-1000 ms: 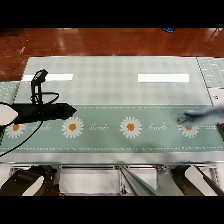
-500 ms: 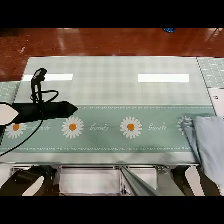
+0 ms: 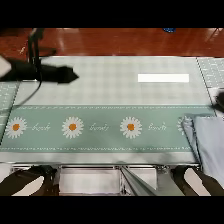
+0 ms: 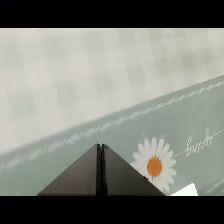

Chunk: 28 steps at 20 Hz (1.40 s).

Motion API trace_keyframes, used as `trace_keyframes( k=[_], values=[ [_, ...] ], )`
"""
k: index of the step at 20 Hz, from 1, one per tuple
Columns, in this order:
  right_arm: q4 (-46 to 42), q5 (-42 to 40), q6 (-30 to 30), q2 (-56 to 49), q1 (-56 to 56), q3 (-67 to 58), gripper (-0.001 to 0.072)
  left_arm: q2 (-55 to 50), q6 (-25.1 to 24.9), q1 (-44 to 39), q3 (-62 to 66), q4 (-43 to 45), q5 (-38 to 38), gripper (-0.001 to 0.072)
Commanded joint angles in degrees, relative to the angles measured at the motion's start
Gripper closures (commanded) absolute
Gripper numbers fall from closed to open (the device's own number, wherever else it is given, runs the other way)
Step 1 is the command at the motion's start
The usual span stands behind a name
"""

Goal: Fold the shirts.

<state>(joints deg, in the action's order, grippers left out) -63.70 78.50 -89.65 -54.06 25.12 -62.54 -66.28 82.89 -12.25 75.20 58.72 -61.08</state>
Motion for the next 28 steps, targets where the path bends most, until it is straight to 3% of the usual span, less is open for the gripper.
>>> trace_keyframes(
  k=[1, 4, 6, 9, 28],
  values=[
    [4.5, -19.1, 2.7, -8.5, -20.8, -10.8, 0.0693, -11.3, 2.0, -1.4, 18.8, 6.4, -4.0, 0.069],
    [-19.5, -10.6, -4.2, -18.6, -32.8, -14.6, 0.0693, -13.9, 4.9, -1.4, 17.6, 12.9, -10.0, 0.069],
    [-29.4, -4.6, -8.8, -24.6, -35.5, -13.6, 0.0694, -13.9, 7.5, -1.0, 8.3, 18.5, -10.0, 0.0689],
    [-26.4, -3.9, -8.7, -28.6, -34.6, -13.4, 0.0694, -15.3, 13.4, 2.3, 2.0, 17.4, -8.6, 0.0689],
    [-26.4, -5.6, -8.7, -28.5, -34.5, -13.5, 0.0693, -15.5, 12.4, 3.5, 3.3, 16.3, -9.5, 0.0689]
  ],
)
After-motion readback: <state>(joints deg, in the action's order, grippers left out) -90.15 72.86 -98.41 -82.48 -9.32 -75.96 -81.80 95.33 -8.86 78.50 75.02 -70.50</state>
